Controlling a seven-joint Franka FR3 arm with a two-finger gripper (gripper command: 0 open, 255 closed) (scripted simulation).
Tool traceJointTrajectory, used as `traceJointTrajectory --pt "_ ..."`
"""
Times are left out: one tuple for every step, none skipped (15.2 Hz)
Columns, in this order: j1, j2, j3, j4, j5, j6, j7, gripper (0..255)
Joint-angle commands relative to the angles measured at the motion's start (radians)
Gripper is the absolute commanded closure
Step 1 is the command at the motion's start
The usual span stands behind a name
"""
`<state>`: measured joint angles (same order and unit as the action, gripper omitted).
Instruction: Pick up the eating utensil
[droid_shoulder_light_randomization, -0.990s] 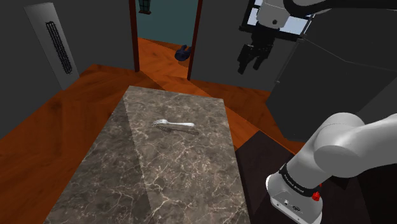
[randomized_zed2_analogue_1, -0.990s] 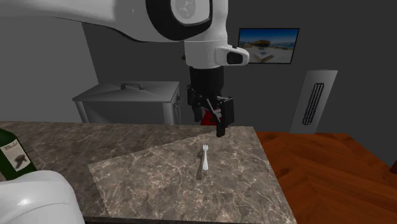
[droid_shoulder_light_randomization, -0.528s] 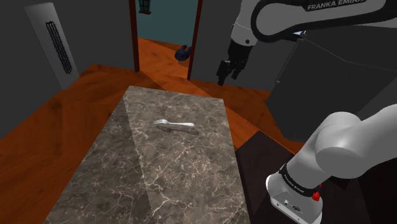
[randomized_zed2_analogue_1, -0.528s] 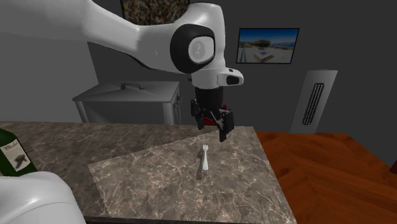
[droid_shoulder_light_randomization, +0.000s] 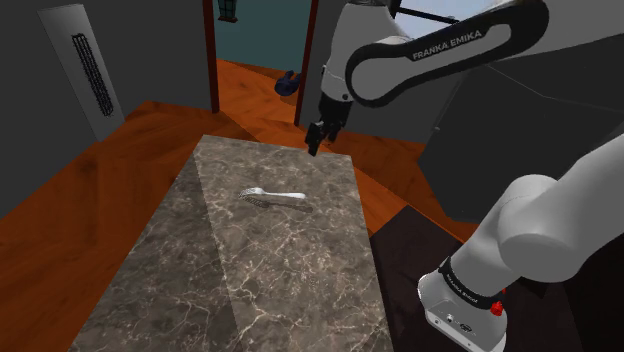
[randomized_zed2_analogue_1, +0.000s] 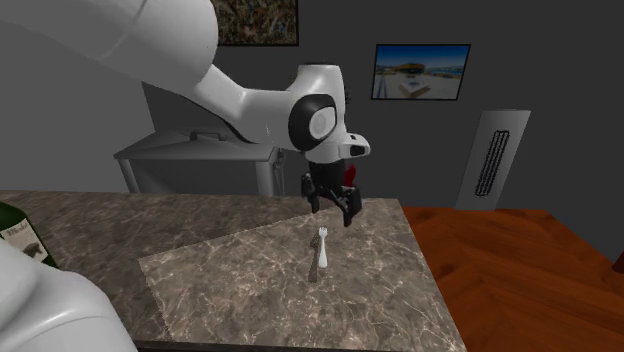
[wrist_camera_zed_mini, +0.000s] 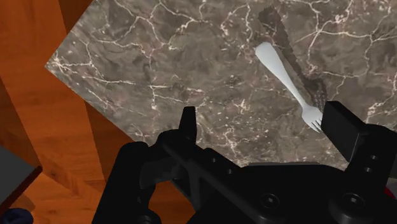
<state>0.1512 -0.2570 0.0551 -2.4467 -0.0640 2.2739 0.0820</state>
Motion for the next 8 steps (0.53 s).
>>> traceJointTrajectory --pt "0.01 0.066 0.012 0.013 -0.009 0.059 -0.005 0" --pt "0.015 0.101 0.019 0.023 -0.015 0.086 -0.005 0" --pt "0.02 0.136 0.026 0.034 -0.023 0.112 -0.004 0" --pt "0.024 0.171 0.032 0.046 -0.031 0.136 -0.003 0" --pt "0.029 0.206 0.039 0.06 -0.041 0.16 -0.001 0" --pt "0.034 0.242 0.045 0.074 -0.051 0.182 0.002 0" --pt "0.039 0.277 0.05 0.09 -0.063 0.204 0.006 0" --pt "0.044 0.313 0.055 0.106 -0.076 0.224 0.01 0"
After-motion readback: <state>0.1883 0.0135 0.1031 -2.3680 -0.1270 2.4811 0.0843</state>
